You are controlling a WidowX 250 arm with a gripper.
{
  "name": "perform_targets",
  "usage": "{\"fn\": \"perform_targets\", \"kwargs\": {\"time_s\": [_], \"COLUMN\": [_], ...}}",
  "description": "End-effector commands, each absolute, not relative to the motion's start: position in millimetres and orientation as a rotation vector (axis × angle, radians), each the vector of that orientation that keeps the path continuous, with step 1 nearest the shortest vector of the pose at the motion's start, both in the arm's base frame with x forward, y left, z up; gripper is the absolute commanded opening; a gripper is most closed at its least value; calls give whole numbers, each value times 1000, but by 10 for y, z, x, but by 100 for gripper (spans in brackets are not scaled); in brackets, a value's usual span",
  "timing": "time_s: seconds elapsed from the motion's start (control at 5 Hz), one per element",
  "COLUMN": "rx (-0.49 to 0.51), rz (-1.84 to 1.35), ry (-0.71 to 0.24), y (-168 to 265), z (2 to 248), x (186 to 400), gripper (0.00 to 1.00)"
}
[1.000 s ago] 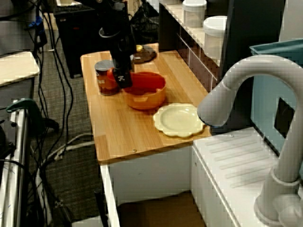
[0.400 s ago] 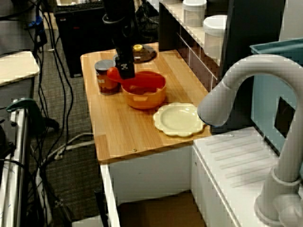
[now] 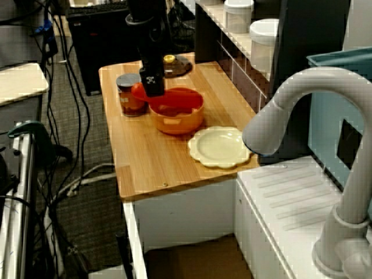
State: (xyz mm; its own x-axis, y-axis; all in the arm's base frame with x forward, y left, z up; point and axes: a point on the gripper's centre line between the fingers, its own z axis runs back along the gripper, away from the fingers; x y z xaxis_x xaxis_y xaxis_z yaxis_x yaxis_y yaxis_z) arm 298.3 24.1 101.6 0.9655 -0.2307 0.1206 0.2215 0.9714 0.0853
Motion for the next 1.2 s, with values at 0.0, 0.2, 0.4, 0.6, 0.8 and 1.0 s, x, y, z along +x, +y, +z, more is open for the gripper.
{"fn": "perform_targets", "kwargs": {"time_s": [0.0, 0.2, 0.4, 0.6, 0.8, 1.0], "rx": [98, 105, 114, 108, 77, 100], "rz": [-262, -258, -253, -264, -267, -244], "ry": [-209, -204, -205, -192, -130, -106], "y": [41, 35, 58, 66, -78, -298], "z": [1265, 1248, 1242, 1215, 1242, 1296], "x": [2990, 2966, 2952, 2926, 2900, 2916], "gripper": [100, 100, 100, 100, 100, 100]}}
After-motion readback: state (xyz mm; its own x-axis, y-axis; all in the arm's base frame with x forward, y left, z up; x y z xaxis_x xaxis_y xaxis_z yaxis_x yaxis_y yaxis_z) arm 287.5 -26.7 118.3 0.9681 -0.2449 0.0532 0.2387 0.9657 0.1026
